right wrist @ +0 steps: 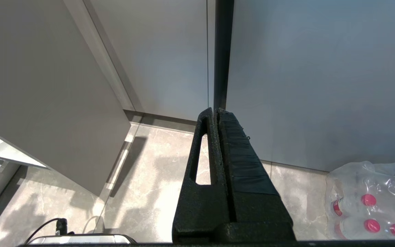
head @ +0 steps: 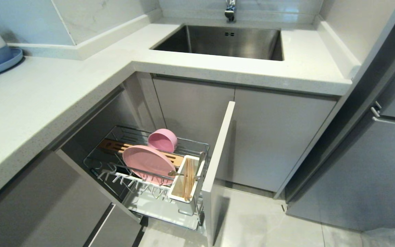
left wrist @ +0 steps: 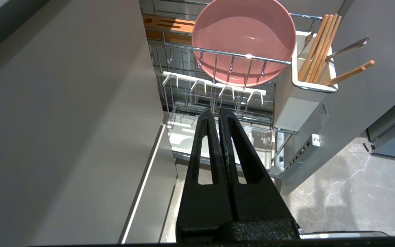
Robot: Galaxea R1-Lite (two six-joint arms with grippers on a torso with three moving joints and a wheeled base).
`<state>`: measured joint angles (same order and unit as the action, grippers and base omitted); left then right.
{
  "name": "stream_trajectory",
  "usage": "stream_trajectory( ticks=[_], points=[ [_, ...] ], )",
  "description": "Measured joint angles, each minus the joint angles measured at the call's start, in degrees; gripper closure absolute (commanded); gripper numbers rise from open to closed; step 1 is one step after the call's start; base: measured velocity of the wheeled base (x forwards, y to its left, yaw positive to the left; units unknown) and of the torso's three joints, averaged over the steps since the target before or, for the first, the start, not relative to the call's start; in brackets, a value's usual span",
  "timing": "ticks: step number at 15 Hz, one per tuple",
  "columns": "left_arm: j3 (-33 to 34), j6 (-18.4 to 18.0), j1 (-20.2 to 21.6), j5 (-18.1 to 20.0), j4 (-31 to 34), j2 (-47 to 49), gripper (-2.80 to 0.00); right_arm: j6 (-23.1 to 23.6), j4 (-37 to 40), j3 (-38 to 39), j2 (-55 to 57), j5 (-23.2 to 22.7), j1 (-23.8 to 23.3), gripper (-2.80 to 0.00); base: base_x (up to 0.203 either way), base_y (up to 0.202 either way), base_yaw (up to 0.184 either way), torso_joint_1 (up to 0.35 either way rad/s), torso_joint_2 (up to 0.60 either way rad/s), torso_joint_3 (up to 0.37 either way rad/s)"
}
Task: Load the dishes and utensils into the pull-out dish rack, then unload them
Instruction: Take the plate out of the cupboard
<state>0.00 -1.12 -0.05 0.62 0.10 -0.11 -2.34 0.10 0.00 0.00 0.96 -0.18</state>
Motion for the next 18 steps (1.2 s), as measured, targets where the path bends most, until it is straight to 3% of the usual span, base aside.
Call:
stream_trajectory(
  ticks=[18],
  points=[
    [-0.03, 0.08, 0.00, -0.05, -0.50, 0.04, 0.00, -0.02, 0.00, 0.00, 0.00, 0.00, 0.00, 0.00, 0.000, 0.000, 0.000, 0.000, 0.00, 0.000]
  ],
)
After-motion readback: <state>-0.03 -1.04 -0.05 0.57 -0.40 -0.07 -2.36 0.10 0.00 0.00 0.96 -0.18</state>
